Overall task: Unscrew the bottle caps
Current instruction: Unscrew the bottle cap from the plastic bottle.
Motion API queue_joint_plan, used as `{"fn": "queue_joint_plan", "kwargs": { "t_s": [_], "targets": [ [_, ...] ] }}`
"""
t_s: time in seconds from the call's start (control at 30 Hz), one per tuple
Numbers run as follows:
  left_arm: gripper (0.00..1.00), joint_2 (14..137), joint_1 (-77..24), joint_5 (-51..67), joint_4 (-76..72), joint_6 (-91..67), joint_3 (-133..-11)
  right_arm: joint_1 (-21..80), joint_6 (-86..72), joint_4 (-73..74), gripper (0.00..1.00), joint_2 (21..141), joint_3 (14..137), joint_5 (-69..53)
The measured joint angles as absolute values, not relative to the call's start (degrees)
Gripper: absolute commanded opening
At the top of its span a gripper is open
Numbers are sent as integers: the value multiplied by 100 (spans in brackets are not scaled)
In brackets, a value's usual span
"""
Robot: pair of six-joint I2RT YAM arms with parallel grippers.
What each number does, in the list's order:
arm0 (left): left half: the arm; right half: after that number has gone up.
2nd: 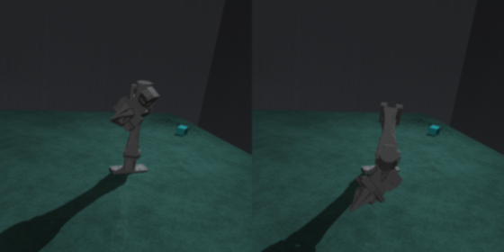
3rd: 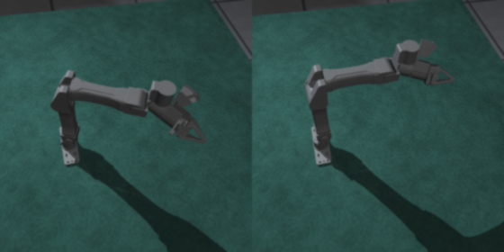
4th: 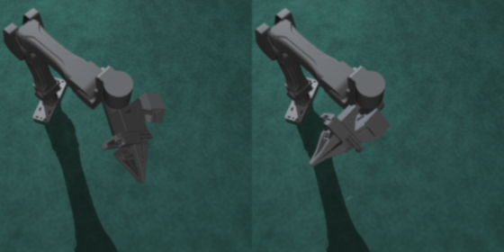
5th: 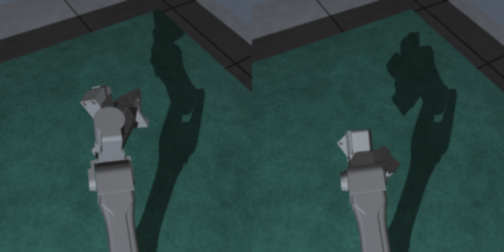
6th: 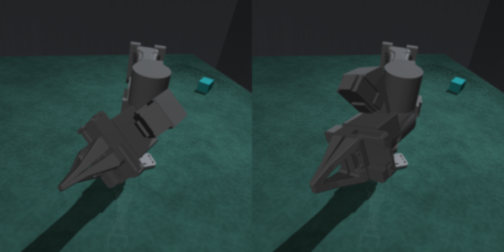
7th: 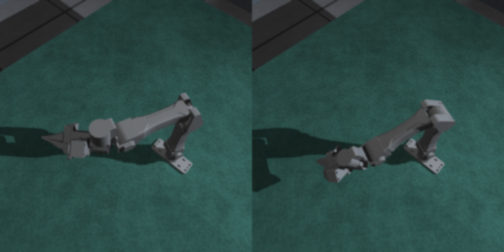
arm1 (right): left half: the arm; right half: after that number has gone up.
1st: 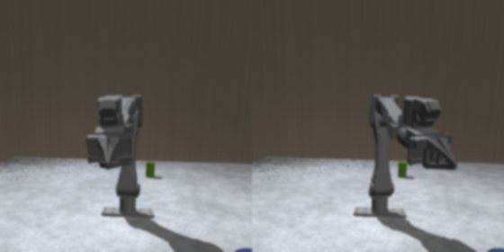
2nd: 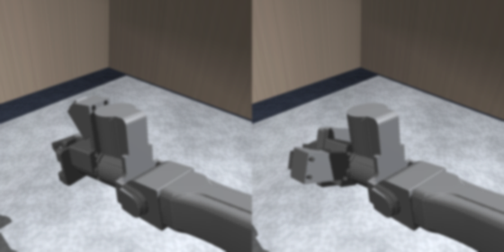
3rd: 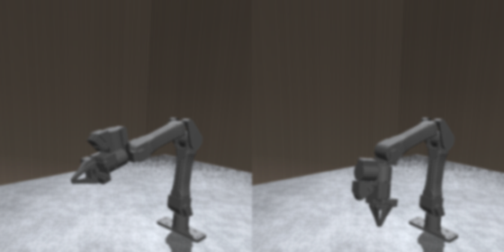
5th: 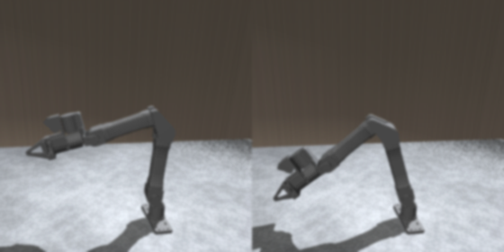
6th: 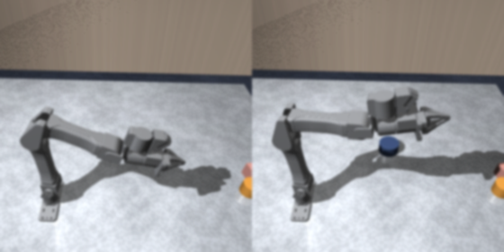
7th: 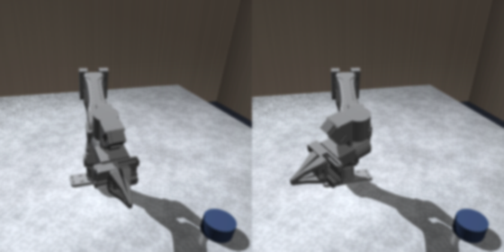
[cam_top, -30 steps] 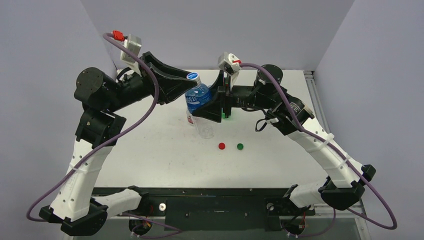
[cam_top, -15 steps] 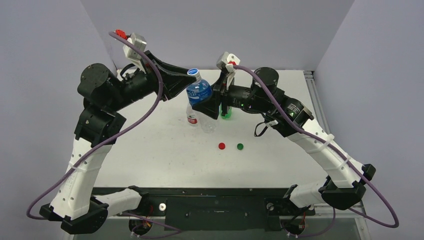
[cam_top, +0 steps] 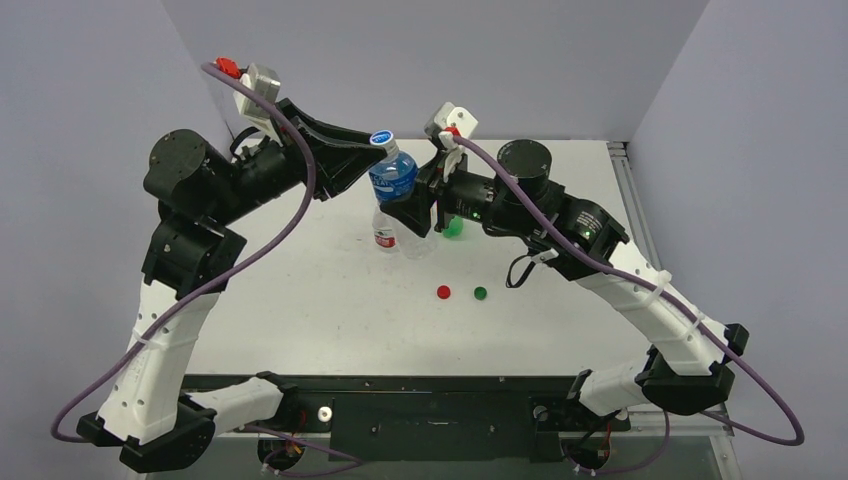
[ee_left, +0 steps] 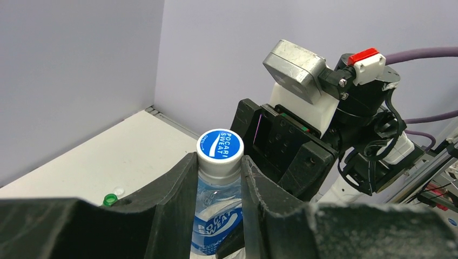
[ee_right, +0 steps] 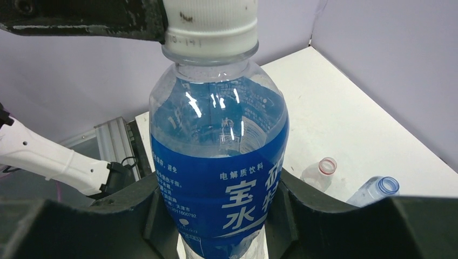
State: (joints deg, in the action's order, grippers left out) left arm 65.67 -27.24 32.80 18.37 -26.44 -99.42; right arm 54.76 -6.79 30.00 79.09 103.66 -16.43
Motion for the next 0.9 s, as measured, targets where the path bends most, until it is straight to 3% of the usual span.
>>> {"fn": "queue_joint_plan", "kwargs": {
  "t_s": [0.53, 0.9],
  "targets": [
    [0, 6466, -2600, 3249, 1197, -2993, -9699, 5935, -827, 3057, 0, 8289, 10897, -740],
    [0, 6296, -2628, 2718, 1455, -2615, -9756, 6906, -281, 3627, 0, 8932, 11911, 1839]
  ]
}}
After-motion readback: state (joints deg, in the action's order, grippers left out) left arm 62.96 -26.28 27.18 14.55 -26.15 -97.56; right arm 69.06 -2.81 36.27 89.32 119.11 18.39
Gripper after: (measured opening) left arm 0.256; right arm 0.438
